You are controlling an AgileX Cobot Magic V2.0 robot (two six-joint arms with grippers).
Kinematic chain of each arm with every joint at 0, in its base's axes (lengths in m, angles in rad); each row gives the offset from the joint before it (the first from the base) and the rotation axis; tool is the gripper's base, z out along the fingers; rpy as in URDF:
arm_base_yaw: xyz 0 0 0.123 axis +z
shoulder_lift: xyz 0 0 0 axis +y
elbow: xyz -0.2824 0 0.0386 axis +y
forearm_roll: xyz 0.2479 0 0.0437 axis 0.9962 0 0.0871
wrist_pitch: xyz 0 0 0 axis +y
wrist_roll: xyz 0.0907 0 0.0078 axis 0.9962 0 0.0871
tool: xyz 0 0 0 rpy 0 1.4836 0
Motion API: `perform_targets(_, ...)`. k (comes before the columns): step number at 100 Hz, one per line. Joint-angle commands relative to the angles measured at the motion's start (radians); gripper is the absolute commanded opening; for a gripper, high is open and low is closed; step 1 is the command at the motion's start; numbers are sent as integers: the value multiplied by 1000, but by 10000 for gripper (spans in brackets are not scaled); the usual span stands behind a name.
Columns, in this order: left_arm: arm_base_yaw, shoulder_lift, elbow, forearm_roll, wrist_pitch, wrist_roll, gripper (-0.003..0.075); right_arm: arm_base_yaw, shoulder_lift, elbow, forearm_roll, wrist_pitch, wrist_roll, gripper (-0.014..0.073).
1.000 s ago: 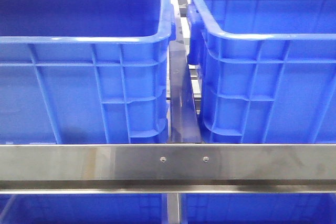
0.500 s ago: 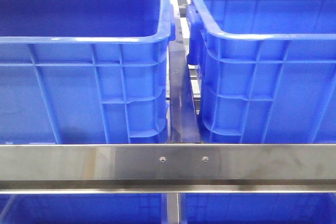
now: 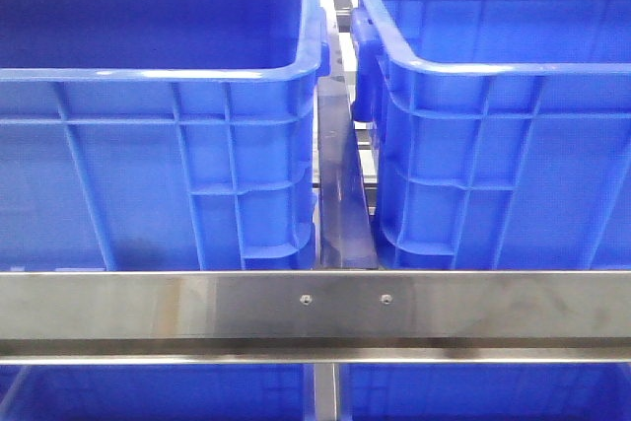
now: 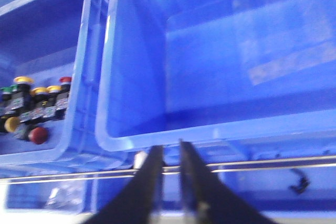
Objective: Pick red and yellow buttons and place in box
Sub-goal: 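Lift the red button and pass it to the right gripper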
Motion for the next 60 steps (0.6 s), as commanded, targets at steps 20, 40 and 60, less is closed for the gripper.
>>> perform_targets(20,-6,-35,-34,-12,-61,0,-19,0,72,-33,253,-93,-79,580)
perform_targets(40,-6,-35,-34,-13,-61,0,-19,0,163,-33,641,-78,-375,582)
perform_targets(60,-6,-35,-34,-13,-61,0,-19,0,298,-33,911,-7,-585,582)
